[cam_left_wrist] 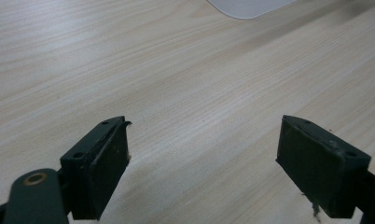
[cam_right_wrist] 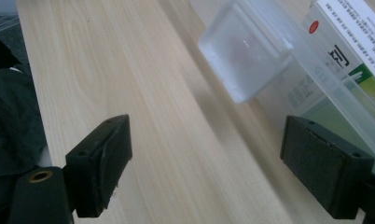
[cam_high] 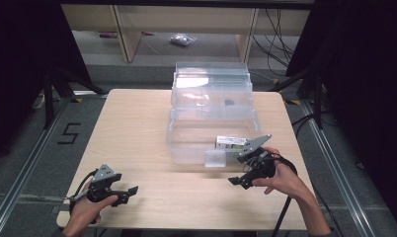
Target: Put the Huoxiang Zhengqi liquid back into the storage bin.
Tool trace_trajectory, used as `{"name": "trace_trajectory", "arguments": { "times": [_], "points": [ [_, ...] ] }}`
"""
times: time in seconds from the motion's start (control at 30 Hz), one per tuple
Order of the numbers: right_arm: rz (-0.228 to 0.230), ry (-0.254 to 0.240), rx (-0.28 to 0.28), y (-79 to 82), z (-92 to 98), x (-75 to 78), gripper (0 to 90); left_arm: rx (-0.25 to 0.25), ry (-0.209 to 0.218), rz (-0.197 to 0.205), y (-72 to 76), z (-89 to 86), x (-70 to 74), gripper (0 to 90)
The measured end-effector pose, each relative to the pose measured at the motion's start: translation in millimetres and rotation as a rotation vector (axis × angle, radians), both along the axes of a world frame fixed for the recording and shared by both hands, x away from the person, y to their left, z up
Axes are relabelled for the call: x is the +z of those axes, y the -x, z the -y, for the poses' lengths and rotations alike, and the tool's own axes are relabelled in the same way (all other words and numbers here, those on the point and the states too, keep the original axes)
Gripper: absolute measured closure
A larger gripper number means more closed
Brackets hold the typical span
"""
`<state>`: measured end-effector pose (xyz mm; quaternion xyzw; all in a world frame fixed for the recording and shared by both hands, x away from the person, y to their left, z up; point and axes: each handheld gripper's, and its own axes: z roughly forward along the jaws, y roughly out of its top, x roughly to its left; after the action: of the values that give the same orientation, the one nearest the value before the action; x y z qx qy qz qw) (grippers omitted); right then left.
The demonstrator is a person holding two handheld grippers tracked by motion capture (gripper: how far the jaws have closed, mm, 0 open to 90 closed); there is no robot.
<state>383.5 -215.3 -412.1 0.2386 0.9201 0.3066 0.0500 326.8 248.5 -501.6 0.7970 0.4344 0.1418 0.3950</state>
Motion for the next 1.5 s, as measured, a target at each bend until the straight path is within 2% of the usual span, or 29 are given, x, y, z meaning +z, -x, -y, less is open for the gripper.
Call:
{"name": "trace_trajectory", "arguments": {
  "times": [0.1, 0.13, 0.2, 0.23, 0.3, 0.33, 0.37, 0.4, 0.43, 0.47, 0.5, 0.57, 0.63, 0.67, 0.7, 0.77, 0.8, 0.83, 0.87, 0.9, 0.93, 1.0, 1.07, 1.13, 1.17, 1.2, 1.37, 1.5],
  "points": [
    [0.007, 0.001, 0.019, -1.2, 1.0, -2.2, 17.6, 0.009, 0.016, 0.003, 0.2, 1.2, -0.6, 16.0],
    [-0.004, -0.005, 0.000, 0.2, 0.8, -3.4, 17.6, -0.004, -0.004, -0.001, 0.0, -0.5, 0.2, 16.0],
    [-0.005, 0.004, -0.002, 0.5, 1.4, -4.7, 17.5, -0.002, -0.002, -0.001, 0.0, -0.4, 0.1, 16.0],
    [0.004, 0.010, -0.038, 2.7, 1.0, -6.0, 17.4, -0.002, -0.002, -0.001, 0.1, -0.4, 0.2, 16.0],
    [0.001, -0.001, -0.017, 3.2, 0.8, -7.5, 17.2, -0.002, -0.003, -0.001, 0.1, -0.3, 0.3, 16.0],
    [0.023, -0.015, -0.011, 3.0, 0.3, -9.5, 17.2, -0.002, -0.003, -0.001, 0.1, -0.3, 0.3, 16.0],
    [0.023, -0.015, -0.011, 3.0, 0.3, -9.5, 17.2, -0.003, -0.003, -0.001, 0.1, -0.3, 0.3, 16.0],
    [0.010, -0.007, -0.022, 4.7, 0.9, -8.8, 17.2, 0.019, 0.034, 0.006, 0.6, 2.5, -1.0, 16.0],
    [0.035, -0.009, -0.023, 5.0, 1.2, -10.4, 17.1, -0.006, -0.006, -0.001, 0.1, -0.7, 0.5, 16.0],
    [0.029, -0.006, -0.026, 6.6, 1.5, -10.4, 17.1, -0.004, -0.005, 0.000, 0.1, -0.5, 0.5, 16.0],
    [0.041, -0.011, -0.028, 7.6, 1.9, -13.0, 17.0, 0.011, 0.033, 0.015, 0.3, 1.8, -1.7, 16.0],
    [0.049, 0.001, -0.036, 8.5, 2.9, -13.3, 17.1, 0.010, 0.032, 0.016, 0.2, 1.9, -1.8, 16.0],
    [0.051, -0.020, -0.054, 13.2, 3.5, -16.8, 16.7, 0.010, 0.031, 0.016, 0.3, 2.1, -1.6, 16.0],
    [0.045, -0.005, -0.054, 14.3, 4.2, -16.4, 16.7, 0.010, 0.030, 0.017, 0.3, 2.0, -1.5, 16.0],
    [0.061, -0.014, -0.067, 15.1, 3.9, -18.7, 16.7, 0.008, 0.028, 0.014, 0.4, 1.8, -1.2, 16.0],
    [0.054, -0.009, -0.069, 16.4, 3.6, -19.3, 16.7, 0.009, 0.029, 0.014, 0.4, 1.8, -1.2, 16.0],
    [0.069, -0.019, -0.056, 15.9, 4.4, -20.9, 16.7, 0.012, 0.030, 0.017, 0.3, 1.9, -1.6, 16.0],
    [0.055, -0.001, -0.066, 17.2, 4.7, -20.8, 16.7, 0.009, 0.030, 0.015, 0.3, 1.9, -1.6, 16.0],
    [0.064, -0.013, -0.060, 17.5, 3.8, -23.6, 16.7, 0.010, 0.030, 0.015, 0.4, 2.2, -1.7, 16.0],
    [0.055, -0.003, -0.054, 17.9, 4.4, -23.7, 16.8, 0.009, 0.031, 0.017, 0.4, 2.2, -1.6, 16.0],
    [0.063, 0.001, -0.077, 18.8, 4.4, -26.2, 16.8, 0.008, 0.029, 0.015, 0.3, 1.8, -1.1, 16.0],
    [0.049, 0.007, -0.076, 19.8, 5.3, -25.5, 16.8, 0.012, 0.032, 0.015, 0.4, 1.8, -1.2, 16.0],
    [0.056, 0.002, -0.087, 20.7, 5.7, -27.0, 16.8, 0.011, 0.033, 0.015, 0.4, 1.7, -1.3, 16.0],
    [0.096, -0.016, -0.075, 20.6, 9.1, -30.7, 16.8, 0.007, 0.028, 0.014, 0.5, 1.8, -1.0, 16.0],
    [0.087, -0.014, -0.077, 21.5, 10.0, -31.2, 16.8, 0.008, 0.027, 0.015, 0.6, 1.8, -1.0, 16.0],
    [0.093, -0.018, -0.097, 23.3, 10.2, -32.9, 16.8, 0.007, 0.029, 0.016, 0.4, 1.7, -1.1, 16.0],
    [0.091, -0.021, -0.100, 26.4, 13.6, -37.4, 16.9, 0.007, 0.028, 0.013, 0.4, 1.8, -1.1, 16.0],
    [0.102, -0.038, -0.151, 28.5, 16.3, -41.7, 17.0, 0.006, 0.028, 0.012, 0.4, 1.9, -1.1, 16.0]
  ]
}}
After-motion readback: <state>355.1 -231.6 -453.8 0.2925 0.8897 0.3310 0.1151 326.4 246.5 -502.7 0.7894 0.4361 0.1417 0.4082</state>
